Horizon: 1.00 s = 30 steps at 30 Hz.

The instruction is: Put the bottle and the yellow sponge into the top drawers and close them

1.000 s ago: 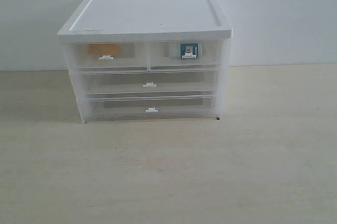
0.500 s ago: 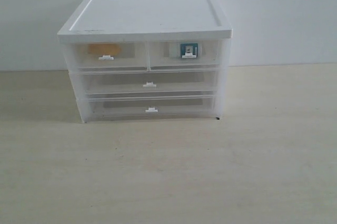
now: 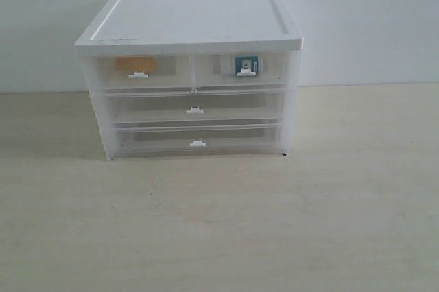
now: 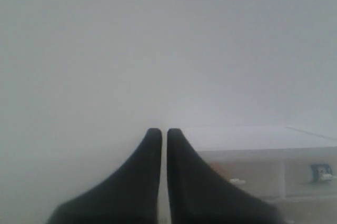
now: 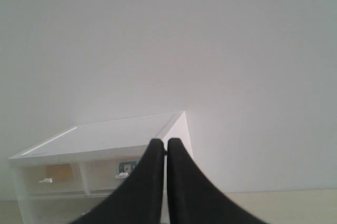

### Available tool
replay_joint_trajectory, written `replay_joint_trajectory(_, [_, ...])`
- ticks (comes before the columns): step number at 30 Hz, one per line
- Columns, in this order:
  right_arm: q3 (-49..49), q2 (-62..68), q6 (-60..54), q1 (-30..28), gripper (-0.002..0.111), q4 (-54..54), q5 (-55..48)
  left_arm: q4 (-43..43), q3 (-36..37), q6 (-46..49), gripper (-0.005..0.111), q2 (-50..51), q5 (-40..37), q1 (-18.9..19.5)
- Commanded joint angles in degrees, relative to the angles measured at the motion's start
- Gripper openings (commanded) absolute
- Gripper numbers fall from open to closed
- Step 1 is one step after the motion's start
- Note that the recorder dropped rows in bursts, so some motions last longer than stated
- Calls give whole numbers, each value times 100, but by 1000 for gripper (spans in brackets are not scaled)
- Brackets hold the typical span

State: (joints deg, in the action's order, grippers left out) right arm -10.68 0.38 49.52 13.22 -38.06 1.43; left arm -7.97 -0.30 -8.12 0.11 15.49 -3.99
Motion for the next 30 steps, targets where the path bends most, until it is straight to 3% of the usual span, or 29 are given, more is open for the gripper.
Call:
replay_joint_trajectory(1, [26,-38,-20,1,0,3,7,217,30,282,4,-11,-194,114])
replay_joint_trajectory(10, [26,-38,-20,1,0,3,7,92,30,38,4,-11,-331,930])
replay_joint_trajectory(15, [26,-38,-20,1,0,3,7,92,30,73,4,-11,-749,948])
replay_joint_trajectory(22, [26,-38,-20,1,0,3,7,187,30,694,4,-11,-2894,948])
replay_joint_trajectory(30, [26,-38,-20,1,0,3,7,453,30,982,4,-11,-3241,948])
